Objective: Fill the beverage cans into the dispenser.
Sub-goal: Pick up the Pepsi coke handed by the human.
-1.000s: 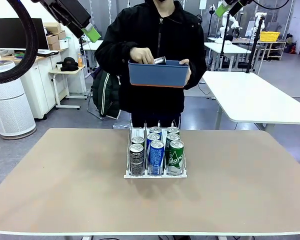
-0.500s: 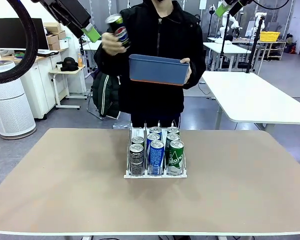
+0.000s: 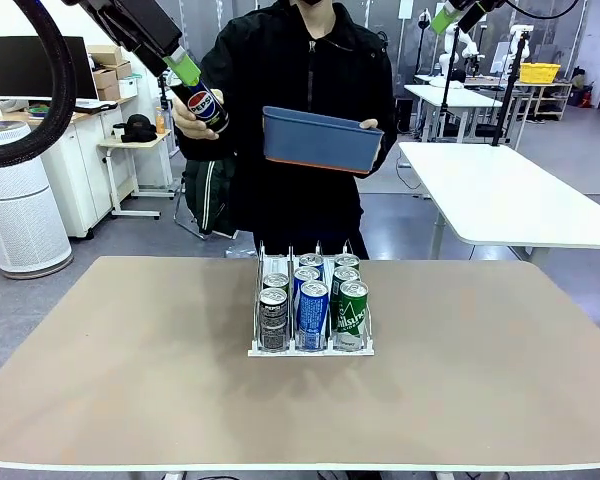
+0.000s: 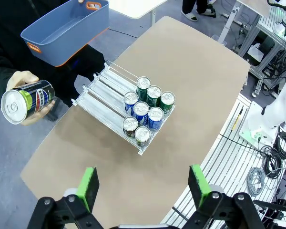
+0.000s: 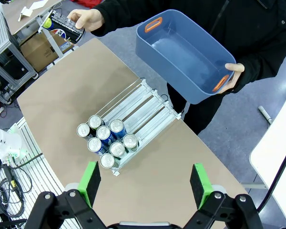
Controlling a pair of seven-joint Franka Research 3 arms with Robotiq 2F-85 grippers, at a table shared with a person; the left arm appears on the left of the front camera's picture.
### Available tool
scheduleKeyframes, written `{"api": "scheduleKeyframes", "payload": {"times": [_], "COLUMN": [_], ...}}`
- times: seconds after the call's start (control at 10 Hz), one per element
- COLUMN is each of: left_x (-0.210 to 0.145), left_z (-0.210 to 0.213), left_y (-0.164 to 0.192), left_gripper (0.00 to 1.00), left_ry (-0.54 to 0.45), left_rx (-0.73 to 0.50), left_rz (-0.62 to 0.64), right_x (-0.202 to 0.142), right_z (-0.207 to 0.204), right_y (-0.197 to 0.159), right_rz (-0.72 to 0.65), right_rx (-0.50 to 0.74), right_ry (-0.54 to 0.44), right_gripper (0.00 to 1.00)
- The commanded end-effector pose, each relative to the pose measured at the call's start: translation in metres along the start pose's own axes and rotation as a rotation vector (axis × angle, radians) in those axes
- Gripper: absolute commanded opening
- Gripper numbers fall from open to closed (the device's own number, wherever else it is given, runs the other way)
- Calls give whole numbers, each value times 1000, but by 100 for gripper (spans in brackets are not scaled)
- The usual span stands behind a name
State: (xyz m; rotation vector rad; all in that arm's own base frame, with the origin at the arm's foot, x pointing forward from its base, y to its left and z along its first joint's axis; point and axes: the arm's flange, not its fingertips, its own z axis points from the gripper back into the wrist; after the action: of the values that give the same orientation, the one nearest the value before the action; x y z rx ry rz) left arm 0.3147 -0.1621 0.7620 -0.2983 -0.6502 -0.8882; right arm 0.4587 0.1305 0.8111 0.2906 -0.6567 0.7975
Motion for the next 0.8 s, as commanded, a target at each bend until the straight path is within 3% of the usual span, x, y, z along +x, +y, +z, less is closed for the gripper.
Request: {"api": "scheduleKeyframes", "payload": {"times": [0.0, 0.7], "left_x": [-5, 5], "left_z": [-1, -5], "left_y": [0, 12], "left_gripper": [100, 100], "left_ry": [2, 8], "left_rx": [-1, 25], "left_rz": [7, 24], "right_x": [-2, -2], "right_z": [0, 0], "right_y": [1, 1], "right_rz": [-2, -2], "right_rx": [2, 2], "right_ry": [4, 4], "right_gripper": [100, 100]}}
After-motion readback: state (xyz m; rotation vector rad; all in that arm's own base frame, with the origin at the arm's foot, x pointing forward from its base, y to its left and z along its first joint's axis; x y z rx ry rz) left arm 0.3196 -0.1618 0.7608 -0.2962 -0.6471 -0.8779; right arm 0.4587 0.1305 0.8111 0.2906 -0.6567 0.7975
